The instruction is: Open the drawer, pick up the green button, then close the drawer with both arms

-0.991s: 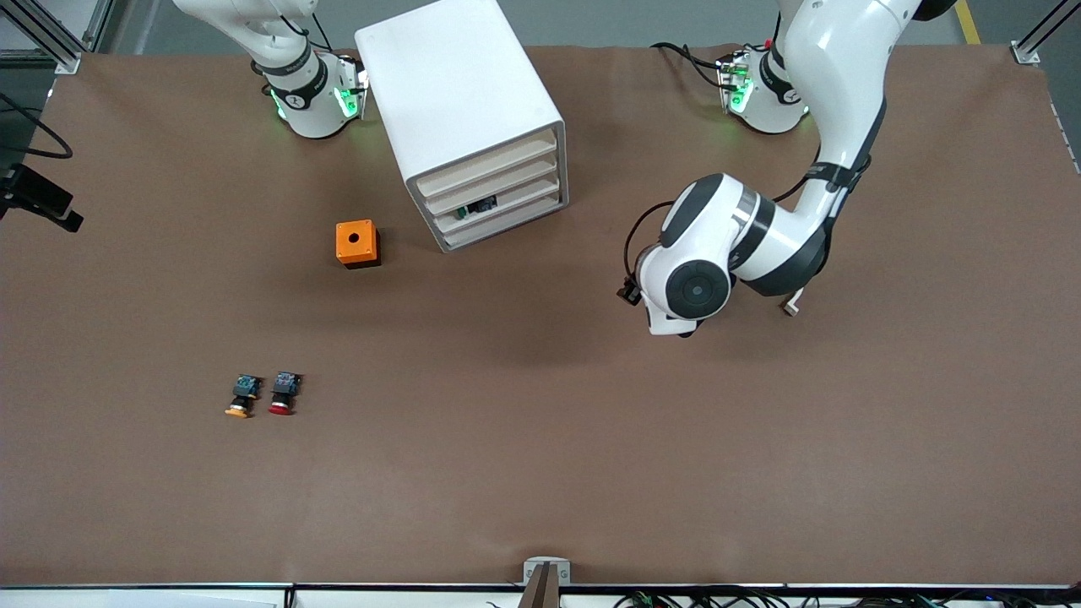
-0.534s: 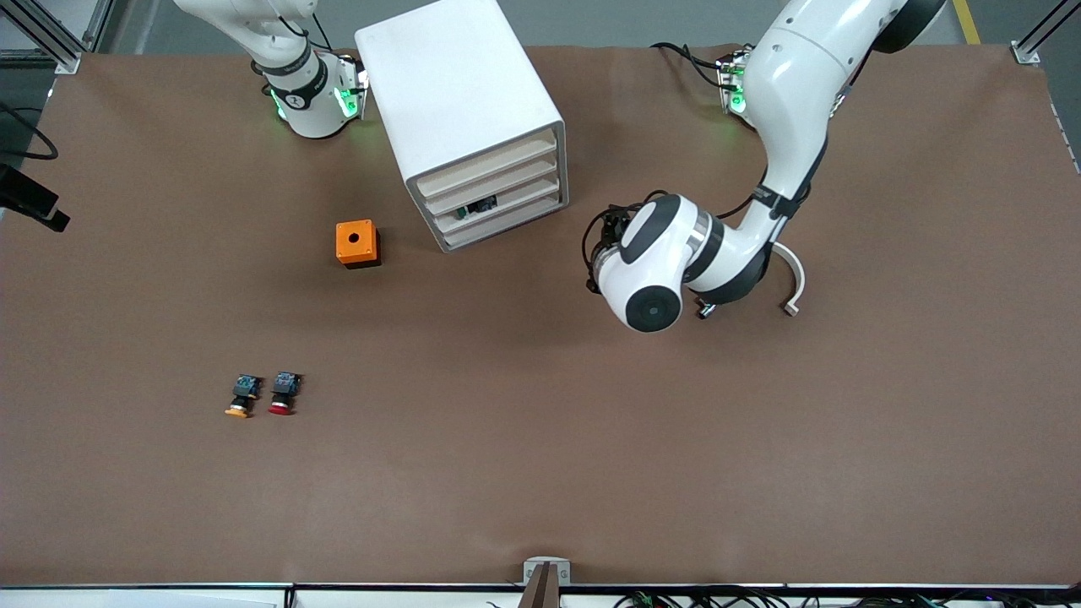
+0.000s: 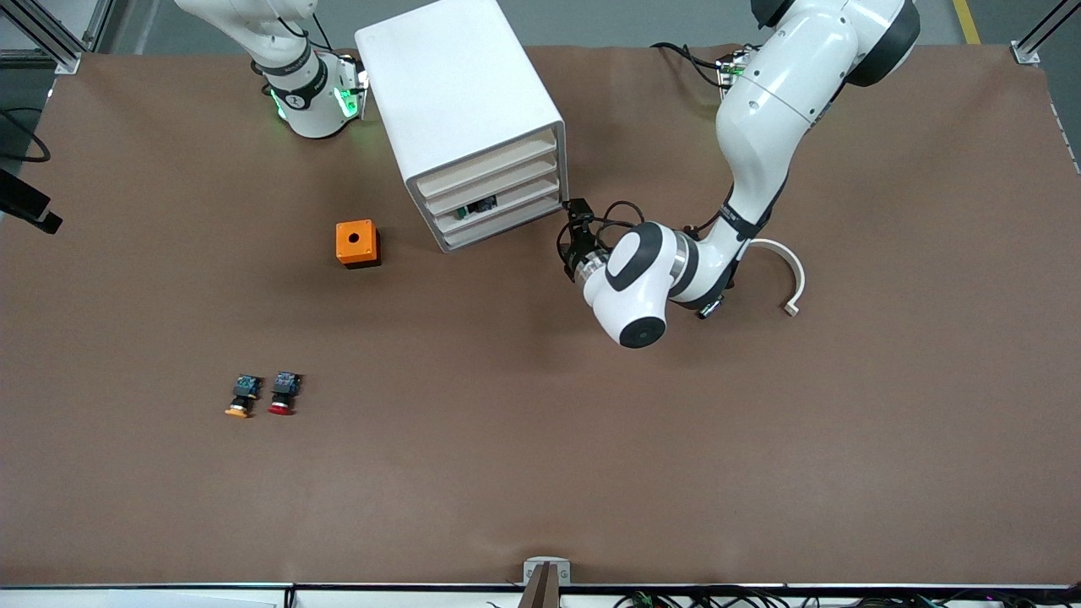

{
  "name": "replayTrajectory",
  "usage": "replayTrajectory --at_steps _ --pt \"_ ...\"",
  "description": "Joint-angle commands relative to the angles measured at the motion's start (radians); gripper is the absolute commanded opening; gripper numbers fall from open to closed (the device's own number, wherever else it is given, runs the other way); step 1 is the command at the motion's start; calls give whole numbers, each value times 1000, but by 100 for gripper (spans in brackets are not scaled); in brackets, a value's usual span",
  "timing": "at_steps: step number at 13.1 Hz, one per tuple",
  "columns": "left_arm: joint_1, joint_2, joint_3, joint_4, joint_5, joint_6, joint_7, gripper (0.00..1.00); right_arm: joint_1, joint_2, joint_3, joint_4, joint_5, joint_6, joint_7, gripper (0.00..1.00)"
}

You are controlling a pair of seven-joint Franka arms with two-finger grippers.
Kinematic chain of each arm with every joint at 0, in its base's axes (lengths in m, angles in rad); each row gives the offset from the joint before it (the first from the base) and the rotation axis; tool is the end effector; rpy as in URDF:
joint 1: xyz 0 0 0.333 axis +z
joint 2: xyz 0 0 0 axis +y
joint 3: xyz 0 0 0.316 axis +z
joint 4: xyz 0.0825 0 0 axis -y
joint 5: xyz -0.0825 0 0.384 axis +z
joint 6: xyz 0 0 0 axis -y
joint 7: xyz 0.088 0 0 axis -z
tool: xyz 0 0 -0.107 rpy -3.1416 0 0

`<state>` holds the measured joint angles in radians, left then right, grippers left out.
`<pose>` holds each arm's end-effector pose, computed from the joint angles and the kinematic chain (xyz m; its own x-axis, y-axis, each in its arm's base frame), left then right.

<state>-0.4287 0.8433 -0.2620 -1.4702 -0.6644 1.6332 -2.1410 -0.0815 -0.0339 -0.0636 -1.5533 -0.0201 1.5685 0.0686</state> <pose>0.4803 -0.4449 0.1863 -0.2764 0.9452 -0.1740 0.5279 -0.0019 -0.8493 0.5380 -0.0815 0.6512 0.9760 -0.2120 0.0501 -0.2130 -0.9770 0.0145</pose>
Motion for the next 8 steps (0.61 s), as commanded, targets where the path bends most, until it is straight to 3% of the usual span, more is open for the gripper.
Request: replayTrajectory --at_steps 1,4,8 --pt "-5 60 1 28 -85 -7 -158 90 -20 6 18 10 3 -25 11 100" --pt "-54 66 1 30 -92 -7 -233 84 -18 6 19 10 3 -41 84 100" --pt "-61 89 0 28 -165 -12 -234 68 -23 8 18 4 9 -48 100 100"
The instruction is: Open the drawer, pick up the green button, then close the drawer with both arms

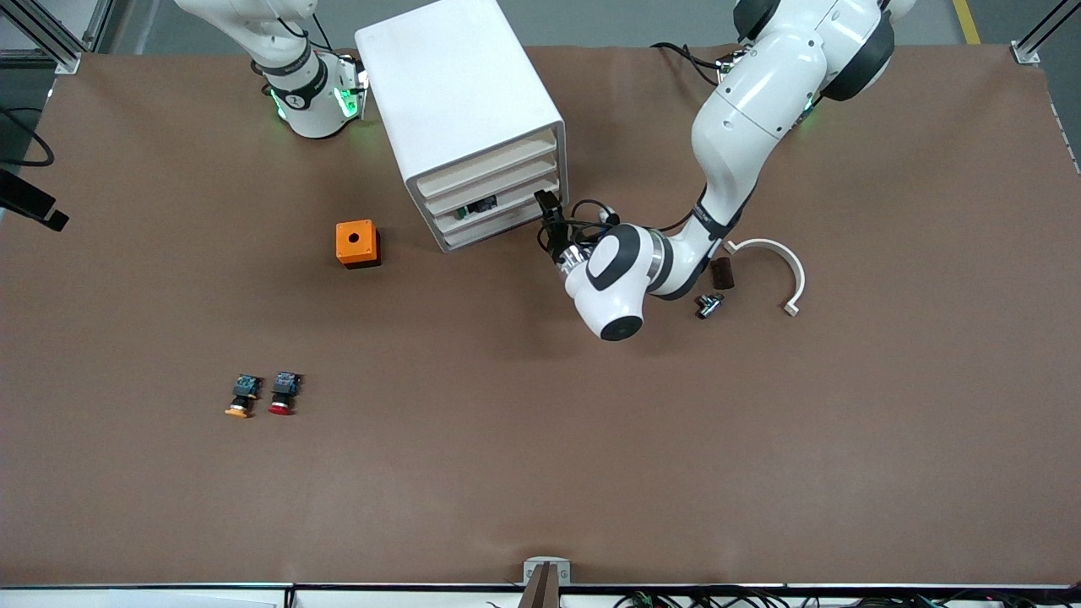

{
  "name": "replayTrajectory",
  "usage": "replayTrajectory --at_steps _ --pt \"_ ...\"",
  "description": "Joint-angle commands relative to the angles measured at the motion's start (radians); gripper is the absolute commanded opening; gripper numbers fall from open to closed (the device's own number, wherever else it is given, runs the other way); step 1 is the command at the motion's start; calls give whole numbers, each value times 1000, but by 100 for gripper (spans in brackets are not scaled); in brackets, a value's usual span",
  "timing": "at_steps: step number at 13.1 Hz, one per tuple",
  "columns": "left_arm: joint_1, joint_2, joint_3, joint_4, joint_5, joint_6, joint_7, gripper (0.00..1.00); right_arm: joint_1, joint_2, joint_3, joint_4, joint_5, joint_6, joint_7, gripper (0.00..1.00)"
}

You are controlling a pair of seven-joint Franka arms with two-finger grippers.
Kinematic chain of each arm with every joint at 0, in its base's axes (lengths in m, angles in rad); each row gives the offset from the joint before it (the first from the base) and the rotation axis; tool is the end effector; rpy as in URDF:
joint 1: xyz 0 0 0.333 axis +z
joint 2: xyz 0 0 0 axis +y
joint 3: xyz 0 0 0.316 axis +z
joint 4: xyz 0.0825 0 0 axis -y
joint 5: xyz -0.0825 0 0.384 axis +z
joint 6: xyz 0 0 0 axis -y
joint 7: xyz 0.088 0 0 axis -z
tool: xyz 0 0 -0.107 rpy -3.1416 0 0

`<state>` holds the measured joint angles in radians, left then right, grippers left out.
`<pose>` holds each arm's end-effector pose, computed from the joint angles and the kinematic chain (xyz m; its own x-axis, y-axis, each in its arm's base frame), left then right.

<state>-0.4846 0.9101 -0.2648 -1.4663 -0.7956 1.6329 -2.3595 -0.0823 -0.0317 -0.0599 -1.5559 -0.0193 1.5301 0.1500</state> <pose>0.4449 -0.4780 0.1550 -0.4103 0.9115 0.0274 0.3340 0.1782 -0.9256 0.5350 -0.0793 0.6453 0.9574 -0.2888 0.0084 -0.2889 -0.9572 0.0163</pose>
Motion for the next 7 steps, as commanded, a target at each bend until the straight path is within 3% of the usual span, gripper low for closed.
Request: replayTrajectory --at_steps 1,5,7 --pt "-23 23 2 24 -40 -11 -15 66 -24 4 12 5 21 -10 23 100" --pt "-52 33 2 26 -62 -11 -6 63 -31 4 12 0 22 -11 29 100" --pt "-51 33 1 26 -62 -11 -7 44 -33 4 12 0 28 -11 29 100"
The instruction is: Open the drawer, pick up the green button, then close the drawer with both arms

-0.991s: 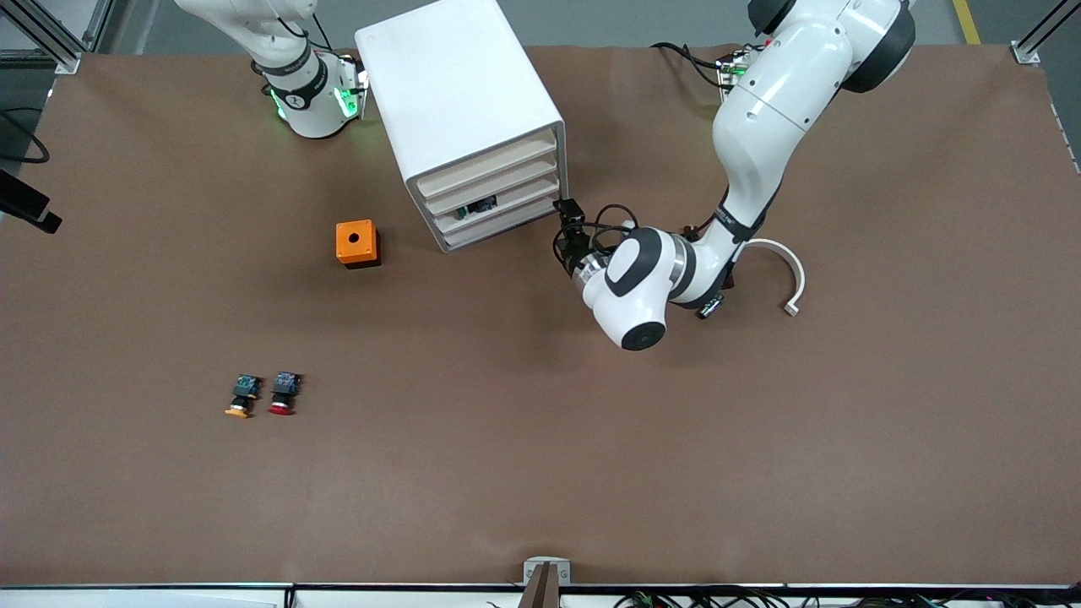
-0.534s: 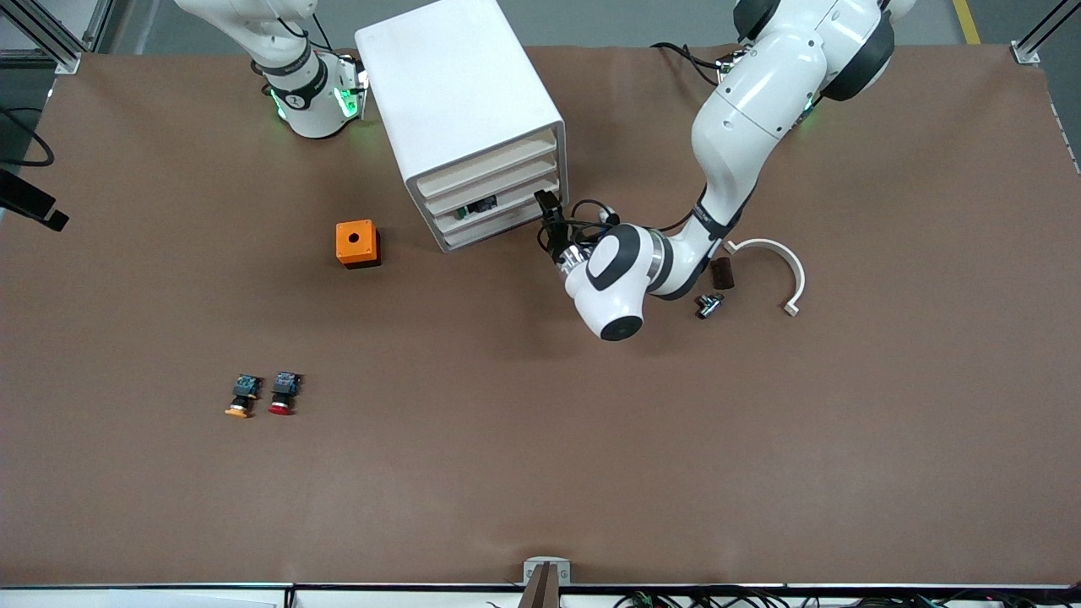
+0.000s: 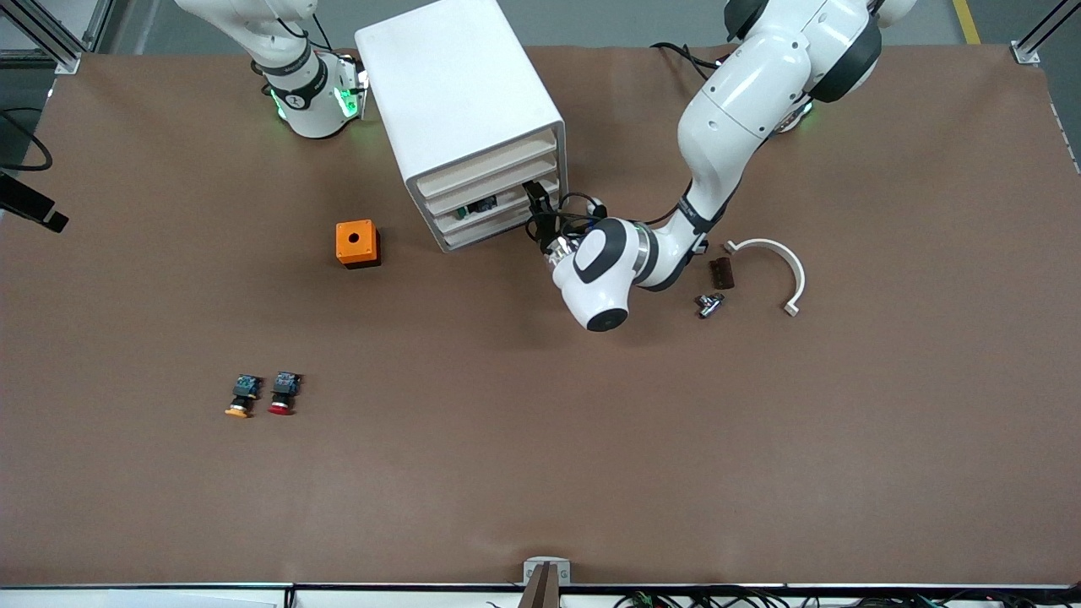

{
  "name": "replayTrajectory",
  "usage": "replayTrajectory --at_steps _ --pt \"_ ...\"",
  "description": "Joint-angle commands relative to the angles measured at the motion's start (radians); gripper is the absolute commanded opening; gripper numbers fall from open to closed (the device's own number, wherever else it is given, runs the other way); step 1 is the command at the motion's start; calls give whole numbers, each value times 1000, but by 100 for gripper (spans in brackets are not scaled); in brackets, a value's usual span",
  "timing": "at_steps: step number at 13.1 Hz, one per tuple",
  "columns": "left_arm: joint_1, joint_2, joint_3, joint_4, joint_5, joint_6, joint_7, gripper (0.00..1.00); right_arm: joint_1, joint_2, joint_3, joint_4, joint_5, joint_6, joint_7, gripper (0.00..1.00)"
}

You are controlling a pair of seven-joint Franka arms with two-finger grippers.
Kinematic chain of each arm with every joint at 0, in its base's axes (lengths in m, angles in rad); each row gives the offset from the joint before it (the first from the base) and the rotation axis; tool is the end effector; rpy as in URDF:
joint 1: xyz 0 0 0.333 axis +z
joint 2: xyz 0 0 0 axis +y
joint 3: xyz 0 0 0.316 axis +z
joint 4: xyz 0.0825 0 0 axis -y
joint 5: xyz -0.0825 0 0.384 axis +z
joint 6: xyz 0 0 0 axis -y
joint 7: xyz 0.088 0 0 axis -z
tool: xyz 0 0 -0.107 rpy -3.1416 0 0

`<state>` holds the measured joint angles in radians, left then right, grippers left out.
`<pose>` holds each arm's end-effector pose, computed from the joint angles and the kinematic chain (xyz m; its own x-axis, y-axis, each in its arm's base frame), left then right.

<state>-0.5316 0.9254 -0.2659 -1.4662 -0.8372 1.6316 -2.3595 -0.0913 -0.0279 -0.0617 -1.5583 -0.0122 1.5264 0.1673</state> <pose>0.4192 -0.5006 0.1486 -0.3915 0.9197 0.0311 0.3022 0.1605 -0.9396 0.5350 -0.0844 0.6417 0.9490 -0.3153 -0.0023 -0.3153 -0.9489 0.0110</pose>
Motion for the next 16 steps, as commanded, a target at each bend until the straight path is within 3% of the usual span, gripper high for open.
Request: replayTrajectory --at_steps 1,5,8,11,13,14,15,16 --pt "-5 18 2 26 -20 -9 -6 34 -28 0 14 3 26 -9 12 100" --pt "-2 23 4 26 -19 2 17 4 -34 0 14 3 26 -11 11 100" --pt "5 16 33 30 -2 2 68 3 -31 0 14 -2 26 -11 29 100" --pt "12 18 127 93 -2 -6 97 3 -5 2 20 -8 34 -9 119 100" --pt "15 21 189 130 -8 -4 161 5 48 6 20 -20 44 -6 235 100" --pt "34 26 200 135 -13 2 202 10 85 16 20 -22 49 -9 307 100" --pt "50 32 200 135 -17 5 236 18 120 20 20 -29 54 -6 393 100" --pt "62 32 200 135 -17 5 258 38 163 25 20 -45 58 4 484 100"
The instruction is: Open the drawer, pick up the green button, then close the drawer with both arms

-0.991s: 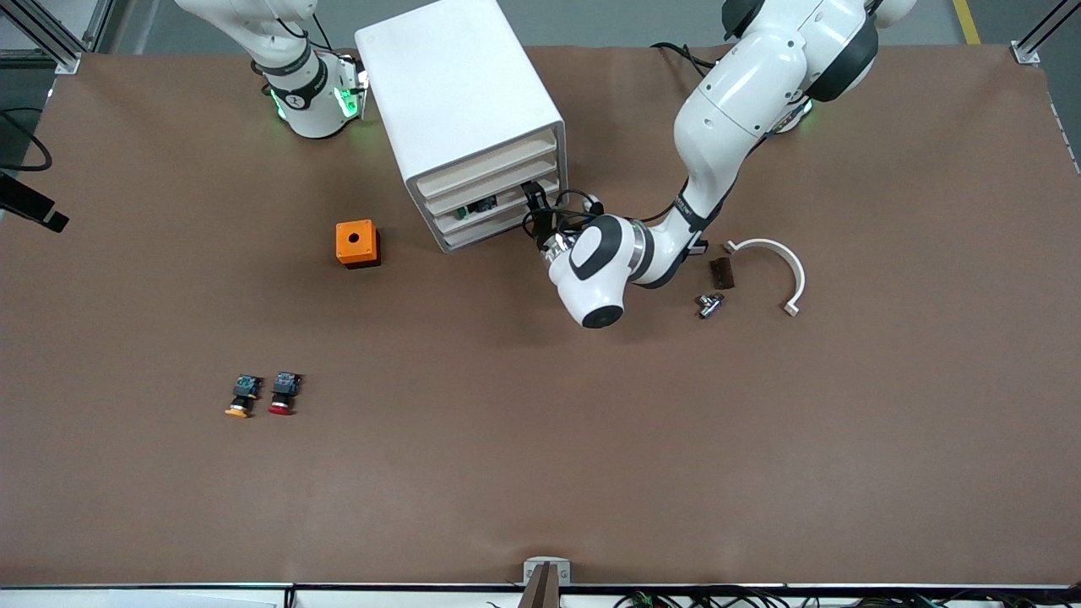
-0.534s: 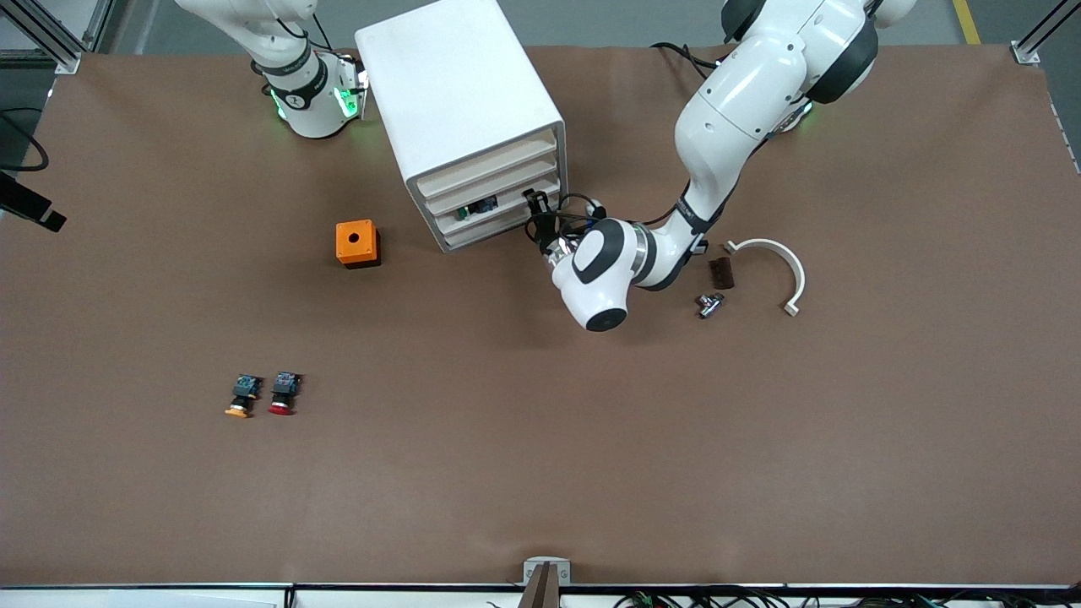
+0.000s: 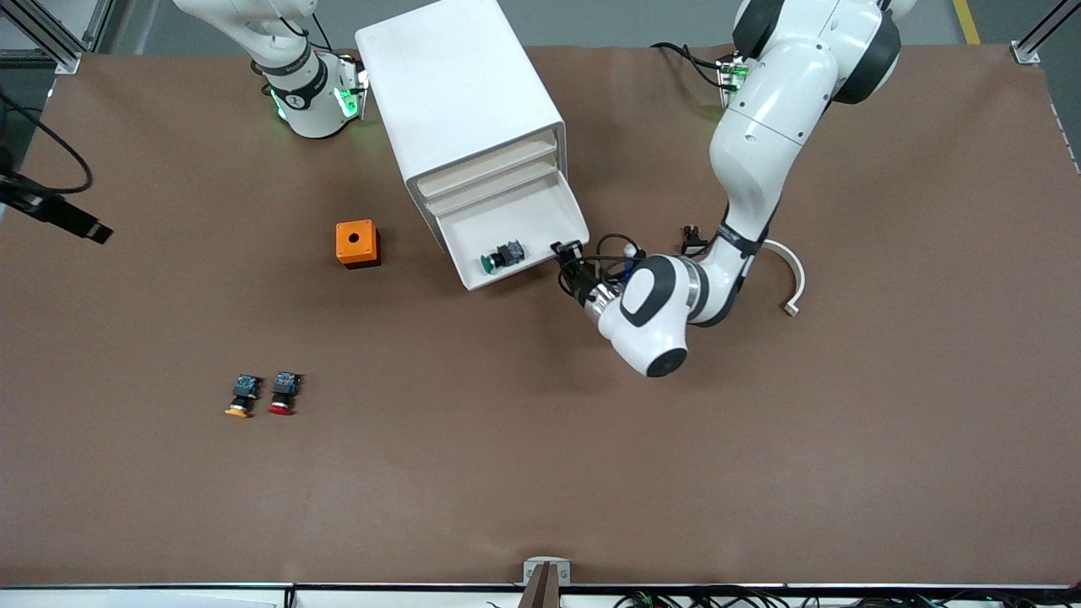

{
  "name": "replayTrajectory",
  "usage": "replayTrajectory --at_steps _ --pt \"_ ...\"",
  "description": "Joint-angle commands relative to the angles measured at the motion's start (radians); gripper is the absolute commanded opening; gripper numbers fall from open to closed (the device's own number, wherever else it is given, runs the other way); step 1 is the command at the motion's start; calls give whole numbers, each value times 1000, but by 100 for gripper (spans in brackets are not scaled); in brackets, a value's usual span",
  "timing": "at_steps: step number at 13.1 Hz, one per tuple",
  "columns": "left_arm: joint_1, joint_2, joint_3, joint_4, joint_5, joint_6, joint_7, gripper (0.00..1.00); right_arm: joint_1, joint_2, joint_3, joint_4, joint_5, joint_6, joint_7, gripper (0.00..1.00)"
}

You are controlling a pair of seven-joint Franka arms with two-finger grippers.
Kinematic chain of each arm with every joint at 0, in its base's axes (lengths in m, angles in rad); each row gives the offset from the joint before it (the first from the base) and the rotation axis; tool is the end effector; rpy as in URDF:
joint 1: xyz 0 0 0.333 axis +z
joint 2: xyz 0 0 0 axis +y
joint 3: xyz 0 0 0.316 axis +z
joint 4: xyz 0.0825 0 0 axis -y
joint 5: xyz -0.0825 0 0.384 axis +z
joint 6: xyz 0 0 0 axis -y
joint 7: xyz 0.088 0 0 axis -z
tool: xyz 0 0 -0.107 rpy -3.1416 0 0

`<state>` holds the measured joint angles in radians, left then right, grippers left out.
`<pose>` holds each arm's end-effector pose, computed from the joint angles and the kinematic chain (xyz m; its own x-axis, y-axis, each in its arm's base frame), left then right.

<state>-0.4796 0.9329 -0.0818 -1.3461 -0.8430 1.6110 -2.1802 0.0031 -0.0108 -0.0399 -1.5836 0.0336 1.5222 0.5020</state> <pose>0.5373 -0.4163 0.1621 -0.4653 0.8740 -0.1404 0.4870 0.1202 -0.8651 0.5455 -0.0165 0.6203 0.8572 -0.5113 -0.0607 -0.5126 -0.8586 -0.0055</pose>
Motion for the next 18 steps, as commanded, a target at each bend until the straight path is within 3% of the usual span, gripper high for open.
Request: replayTrajectory --at_steps 1,2,5,7,10,15,18 --pt "10 20 16 15 -10 24 80 85 102 20 -2 -21 17 15 215 100" --pt "12 14 17 15 -5 18 80 99 138 35 -2 -21 32 27 292 100" --pt "30 -3 17 16 1 13 82 99 219 95 -2 -21 104 81 487 100" --pt "41 -14 46 30 10 15 85 99 308 150 -2 -21 106 120 632 100" --pt "51 -74 77 31 129 13 86 99 421 222 -3 -23 106 199 824 100" --pt "160 -134 97 73 208 -51 247 100 601 357 -3 -53 104 425 1082 100" --pt "210 -175 100 74 257 -72 342 100 664 388 -3 -142 104 593 1121 100"
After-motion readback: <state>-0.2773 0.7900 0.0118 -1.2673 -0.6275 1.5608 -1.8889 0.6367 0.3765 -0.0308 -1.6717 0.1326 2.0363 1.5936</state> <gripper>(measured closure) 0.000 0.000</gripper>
